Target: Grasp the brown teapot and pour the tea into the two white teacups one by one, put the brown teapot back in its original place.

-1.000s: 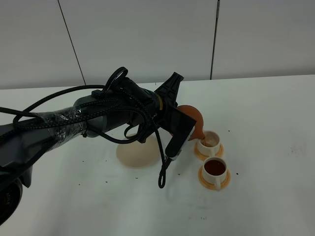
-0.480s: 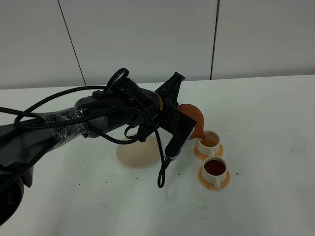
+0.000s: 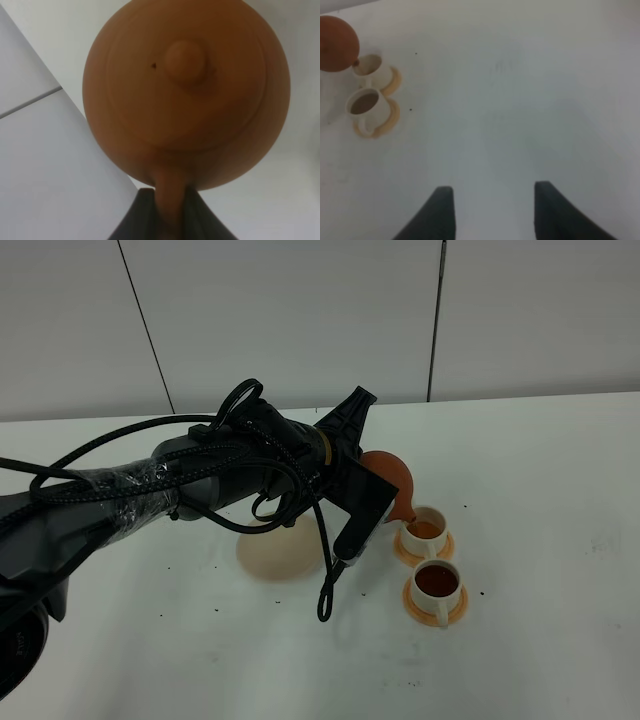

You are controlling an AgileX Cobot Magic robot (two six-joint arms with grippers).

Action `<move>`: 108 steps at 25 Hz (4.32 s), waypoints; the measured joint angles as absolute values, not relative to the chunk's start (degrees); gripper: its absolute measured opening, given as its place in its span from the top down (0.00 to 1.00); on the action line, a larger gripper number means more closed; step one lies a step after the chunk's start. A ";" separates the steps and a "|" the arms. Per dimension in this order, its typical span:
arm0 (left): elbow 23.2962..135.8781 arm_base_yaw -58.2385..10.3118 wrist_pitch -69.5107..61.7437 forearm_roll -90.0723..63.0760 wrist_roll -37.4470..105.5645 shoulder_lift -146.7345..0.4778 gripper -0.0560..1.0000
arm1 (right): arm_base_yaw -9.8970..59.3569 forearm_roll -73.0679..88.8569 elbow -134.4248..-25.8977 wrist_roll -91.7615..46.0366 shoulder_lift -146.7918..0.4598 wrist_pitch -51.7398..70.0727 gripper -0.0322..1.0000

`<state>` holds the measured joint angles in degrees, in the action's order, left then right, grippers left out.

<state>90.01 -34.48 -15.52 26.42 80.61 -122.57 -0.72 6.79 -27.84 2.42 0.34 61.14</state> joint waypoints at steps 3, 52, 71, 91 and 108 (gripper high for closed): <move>90.01 -34.48 -15.35 26.47 80.61 -122.57 0.79 | -0.72 6.79 -27.84 2.42 0.34 61.14 0.62; 90.01 -34.48 -14.42 29.29 80.10 -122.18 0.79 | -0.72 6.85 -27.84 2.42 0.34 61.14 0.62; 90.01 -34.48 -12.97 30.65 79.47 -122.18 0.79 | -0.72 6.81 -27.84 2.42 0.34 61.14 0.62; 90.01 -34.48 -10.67 30.94 79.41 -122.14 0.79 | -0.72 6.81 -27.84 2.42 0.34 61.14 0.62; 90.01 -34.48 -8.52 32.92 79.57 -122.14 0.79 | -0.72 6.81 -27.84 2.42 0.34 61.14 0.62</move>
